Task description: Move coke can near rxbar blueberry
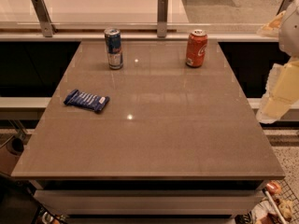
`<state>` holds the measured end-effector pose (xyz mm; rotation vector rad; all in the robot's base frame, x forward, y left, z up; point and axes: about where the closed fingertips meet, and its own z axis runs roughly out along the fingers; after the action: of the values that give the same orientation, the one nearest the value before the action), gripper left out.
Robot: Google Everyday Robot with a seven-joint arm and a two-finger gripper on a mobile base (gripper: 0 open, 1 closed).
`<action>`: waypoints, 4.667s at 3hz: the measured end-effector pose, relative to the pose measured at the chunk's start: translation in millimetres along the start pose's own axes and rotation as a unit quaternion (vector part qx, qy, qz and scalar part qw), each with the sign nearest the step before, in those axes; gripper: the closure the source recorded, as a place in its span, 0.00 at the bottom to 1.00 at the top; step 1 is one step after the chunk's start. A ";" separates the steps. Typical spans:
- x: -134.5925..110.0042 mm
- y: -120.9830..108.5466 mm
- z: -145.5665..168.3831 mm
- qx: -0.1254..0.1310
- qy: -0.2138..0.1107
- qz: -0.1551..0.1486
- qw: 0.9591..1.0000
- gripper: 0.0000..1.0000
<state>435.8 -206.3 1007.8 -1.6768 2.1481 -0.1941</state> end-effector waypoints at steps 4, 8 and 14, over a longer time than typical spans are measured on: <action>4.1 -76.6 14.0 0.097 -0.124 0.059 0.986 0.00; -11.6 -119.4 96.9 0.099 -0.355 0.176 0.913 0.00; -12.3 -231.2 159.7 0.121 -0.420 0.244 0.866 0.00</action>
Offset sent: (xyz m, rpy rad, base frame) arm 0.0471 -0.0173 0.0241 0.1097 -0.1758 -0.0411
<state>709.0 -234.7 946.9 -0.7844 1.6746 0.3455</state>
